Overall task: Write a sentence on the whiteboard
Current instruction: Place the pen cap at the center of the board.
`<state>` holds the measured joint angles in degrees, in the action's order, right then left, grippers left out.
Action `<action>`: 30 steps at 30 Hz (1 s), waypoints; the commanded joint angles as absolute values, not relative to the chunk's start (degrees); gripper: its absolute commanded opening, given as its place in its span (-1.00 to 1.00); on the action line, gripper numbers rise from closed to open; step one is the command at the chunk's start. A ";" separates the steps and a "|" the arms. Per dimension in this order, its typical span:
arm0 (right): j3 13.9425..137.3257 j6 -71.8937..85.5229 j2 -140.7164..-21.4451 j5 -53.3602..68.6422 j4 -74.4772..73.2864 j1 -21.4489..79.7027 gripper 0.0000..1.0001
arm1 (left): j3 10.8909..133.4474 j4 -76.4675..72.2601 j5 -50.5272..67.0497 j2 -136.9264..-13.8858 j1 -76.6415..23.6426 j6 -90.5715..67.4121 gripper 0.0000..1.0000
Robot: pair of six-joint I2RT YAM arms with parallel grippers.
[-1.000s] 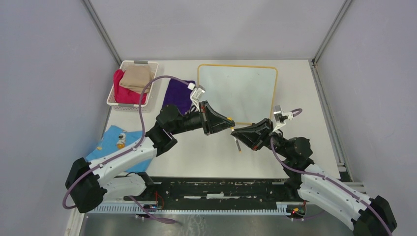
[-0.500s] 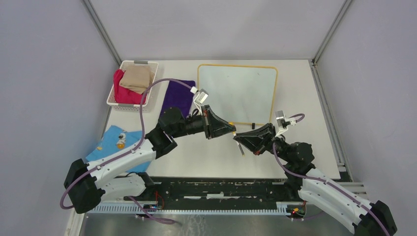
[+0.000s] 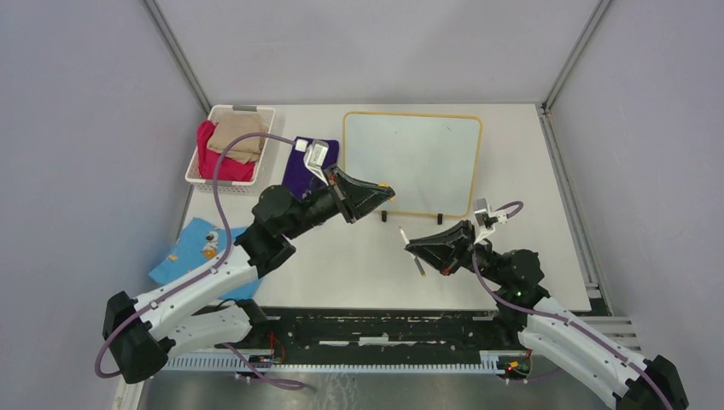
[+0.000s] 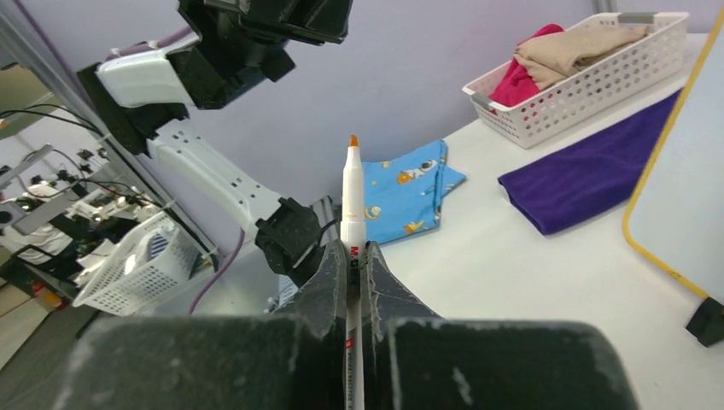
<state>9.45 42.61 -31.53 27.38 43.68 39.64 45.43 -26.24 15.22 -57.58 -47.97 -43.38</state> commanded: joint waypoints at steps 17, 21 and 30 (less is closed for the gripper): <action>19.20 19.41 -20.52 -9.91 -2.44 39.74 -1.00 | 52.30 36.19 -22.18 -66.26 -46.59 -35.79 -0.96; 18.17 19.89 -20.22 -10.10 -1.01 39.82 -1.00 | 50.51 34.21 -20.81 -70.75 -45.84 -36.26 -0.97; 17.27 18.41 -20.24 -9.13 -0.41 39.81 -1.00 | 47.70 27.38 -16.07 -81.91 -42.54 -35.90 -0.97</action>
